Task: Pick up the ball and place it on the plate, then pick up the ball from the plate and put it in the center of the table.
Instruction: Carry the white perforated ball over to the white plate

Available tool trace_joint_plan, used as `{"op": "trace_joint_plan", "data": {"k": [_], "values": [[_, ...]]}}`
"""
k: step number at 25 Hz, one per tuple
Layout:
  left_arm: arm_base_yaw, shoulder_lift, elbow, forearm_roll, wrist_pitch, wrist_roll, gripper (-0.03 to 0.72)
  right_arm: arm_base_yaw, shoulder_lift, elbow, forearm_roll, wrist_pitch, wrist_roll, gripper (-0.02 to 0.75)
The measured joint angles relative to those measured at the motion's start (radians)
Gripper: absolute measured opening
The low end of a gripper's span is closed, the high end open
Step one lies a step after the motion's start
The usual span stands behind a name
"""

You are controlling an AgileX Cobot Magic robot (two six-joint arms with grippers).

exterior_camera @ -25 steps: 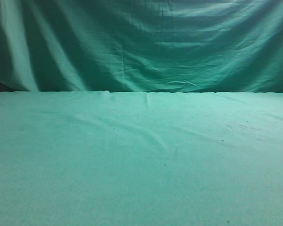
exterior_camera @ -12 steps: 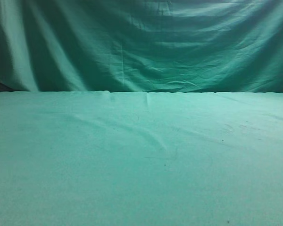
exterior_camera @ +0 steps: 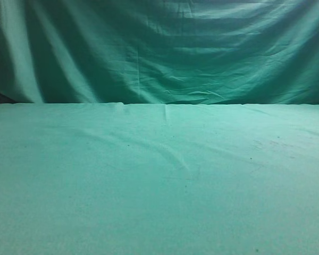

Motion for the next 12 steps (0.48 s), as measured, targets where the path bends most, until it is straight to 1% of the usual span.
{"op": "trace_joint_plan", "data": {"k": [1,6,7,9,11,12], "values": [[0.0,0.0,0.0,-0.012,0.0,0.009,0.307,0.0,0.0,0.0,0.001,0.0,0.0,0.0],[0.0,0.0,0.0,-0.091,0.004,0.043,0.611,0.0,0.0,0.0,0.017,0.0,0.0,0.0],[0.0,0.0,-0.011,-0.118,0.016,0.045,0.641,0.0,0.0,0.0,0.023,0.0,0.0,0.0],[0.0,0.0,-0.05,-0.18,0.062,0.057,0.645,0.0,0.0,0.0,0.028,0.0,0.0,0.0],[0.0,0.0,-0.118,-0.263,0.133,0.094,0.645,0.0,0.0,0.0,0.033,0.0,0.0,0.0],[0.0,0.0,-0.151,-0.299,0.168,0.113,0.561,0.0,0.0,0.0,0.033,0.0,0.0,0.0]]}}
